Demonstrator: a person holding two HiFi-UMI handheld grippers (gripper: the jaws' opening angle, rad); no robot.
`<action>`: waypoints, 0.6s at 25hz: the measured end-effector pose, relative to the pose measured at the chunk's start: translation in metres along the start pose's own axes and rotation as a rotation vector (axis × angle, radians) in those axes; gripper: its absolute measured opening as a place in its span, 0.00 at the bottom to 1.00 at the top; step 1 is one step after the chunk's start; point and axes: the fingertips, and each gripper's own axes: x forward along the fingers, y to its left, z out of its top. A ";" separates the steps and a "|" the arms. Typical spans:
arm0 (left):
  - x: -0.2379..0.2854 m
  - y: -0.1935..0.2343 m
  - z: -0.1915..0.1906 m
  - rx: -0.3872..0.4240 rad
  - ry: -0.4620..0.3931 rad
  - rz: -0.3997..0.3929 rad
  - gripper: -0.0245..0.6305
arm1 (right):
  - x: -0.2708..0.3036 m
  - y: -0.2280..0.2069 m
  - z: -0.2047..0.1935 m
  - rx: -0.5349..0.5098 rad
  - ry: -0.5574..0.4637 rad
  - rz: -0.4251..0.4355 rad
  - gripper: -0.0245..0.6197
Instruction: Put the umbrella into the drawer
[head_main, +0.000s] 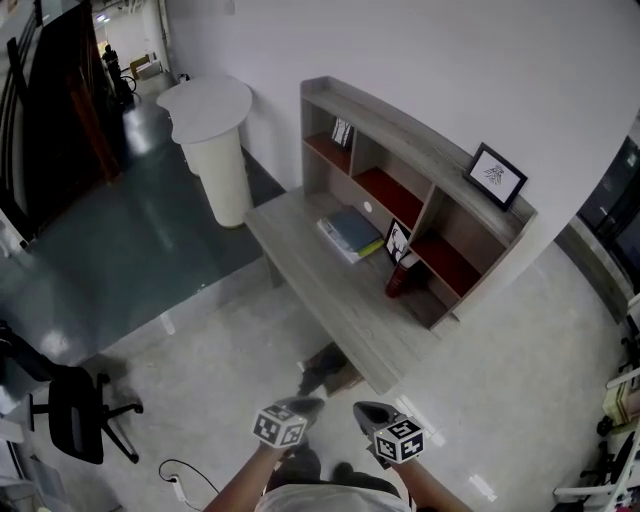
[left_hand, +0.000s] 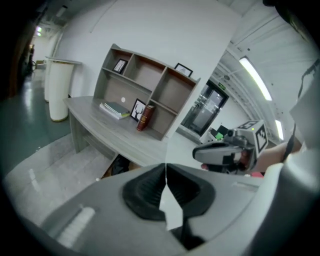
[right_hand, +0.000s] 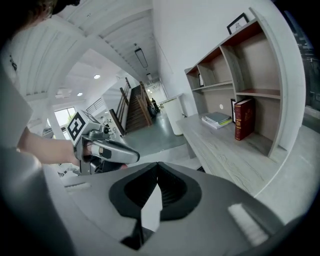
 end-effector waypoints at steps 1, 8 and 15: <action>-0.003 -0.006 -0.001 -0.002 -0.015 0.018 0.04 | -0.007 0.003 -0.001 -0.008 -0.004 0.010 0.05; -0.018 -0.065 -0.019 -0.023 -0.088 0.063 0.04 | -0.058 0.020 -0.018 -0.052 -0.016 0.046 0.05; -0.048 -0.117 -0.037 0.004 -0.146 0.095 0.04 | -0.118 0.030 -0.024 -0.070 -0.058 0.034 0.05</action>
